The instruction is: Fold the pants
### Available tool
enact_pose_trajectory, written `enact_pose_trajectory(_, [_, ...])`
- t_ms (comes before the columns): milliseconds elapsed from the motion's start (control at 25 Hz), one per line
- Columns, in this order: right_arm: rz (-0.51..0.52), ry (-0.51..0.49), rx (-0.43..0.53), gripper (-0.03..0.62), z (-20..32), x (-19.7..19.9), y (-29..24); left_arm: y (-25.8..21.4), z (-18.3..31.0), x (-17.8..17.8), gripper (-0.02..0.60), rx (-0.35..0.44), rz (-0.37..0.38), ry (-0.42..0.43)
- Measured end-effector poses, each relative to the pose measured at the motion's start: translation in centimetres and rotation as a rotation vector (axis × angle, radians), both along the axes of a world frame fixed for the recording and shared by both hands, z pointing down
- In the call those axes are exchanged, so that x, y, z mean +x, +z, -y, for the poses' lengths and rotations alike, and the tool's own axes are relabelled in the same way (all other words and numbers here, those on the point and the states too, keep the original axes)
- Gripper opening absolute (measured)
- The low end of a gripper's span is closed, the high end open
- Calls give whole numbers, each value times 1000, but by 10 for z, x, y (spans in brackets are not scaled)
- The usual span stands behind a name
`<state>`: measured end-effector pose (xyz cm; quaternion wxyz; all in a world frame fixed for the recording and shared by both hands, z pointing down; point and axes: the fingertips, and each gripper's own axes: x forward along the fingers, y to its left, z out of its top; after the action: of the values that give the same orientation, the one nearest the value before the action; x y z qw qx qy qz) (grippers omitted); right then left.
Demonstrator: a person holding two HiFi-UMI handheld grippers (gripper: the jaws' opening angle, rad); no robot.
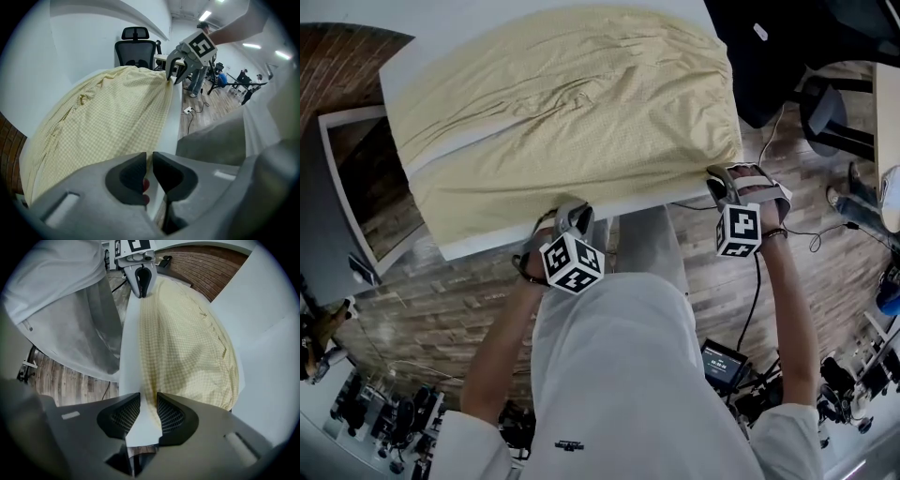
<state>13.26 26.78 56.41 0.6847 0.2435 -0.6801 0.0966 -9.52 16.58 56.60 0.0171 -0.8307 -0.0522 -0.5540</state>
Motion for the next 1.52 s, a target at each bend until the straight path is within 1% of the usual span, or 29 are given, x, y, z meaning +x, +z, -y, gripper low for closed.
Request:
enact_pose_trajectory(120, [-10, 6, 5, 116, 1, 2, 1, 0, 0, 1, 49, -3, -2, -1])
enact_pose_trajectory(160, [-15, 10, 12, 94, 2, 3, 0, 0, -1, 0, 53, -7, 0, 4])
enact_pose_trajectory(200, [-18, 15, 21, 32, 3, 3, 0, -1, -2, -1, 71, -13, 2, 9])
enact_pose_trajectory(240, [-17, 24, 30, 6, 4, 4, -1, -1, -3, -1, 92, -18, 5, 12])
enact_pose_trajectory(280, [-11, 36, 40, 6, 5, 5, -3, -1, -4, -1, 108, -19, 7, 15])
enact_pose_trajectory(400, [26, 100, 83, 6, 10, 7, -12, 0, -2, -1, 116, -10, 7, 8])
enact_pose_trajectory(600, [142, 264, 154, 6, 19, 11, -30, 1, -1, -1, 115, -9, 6, -18])
enact_pose_trajectory(720, [181, 319, 177, 8, 20, 13, -38, 1, -3, -2, 110, 2, 18, -34])
enact_pose_trajectory(880, [205, 369, 215, 8, 24, 15, -45, 1, -5, -2, 89, 22, 29, -44])
enact_pose_trajectory(1040, [293, 475, 266, 8, 35, 17, -61, 1, -5, -1, 87, 36, 23, -56])
enact_pose_trajectory(1080, [300, 484, 272, 8, 36, 18, -63, 0, -3, -2, 84, 44, 20, -65])
enact_pose_trajectory(1160, [294, 474, 271, 8, 36, 19, -65, -1, 3, -2, 6, 68, 15, -88])
enact_pose_trajectory(1200, [285, 462, 267, 8, 36, 18, -64, -2, 6, -1, 6, 67, 13, -102])
enact_pose_trajectory(1360, [249, 425, 254, 8, 32, 17, -62, -9, 14, 1, 6, 20, 8, -154])
enact_pose_trajectory(1520, [226, 412, 256, 8, 31, 15, -64, -23, 18, -1, 6, 12, 6, -161])
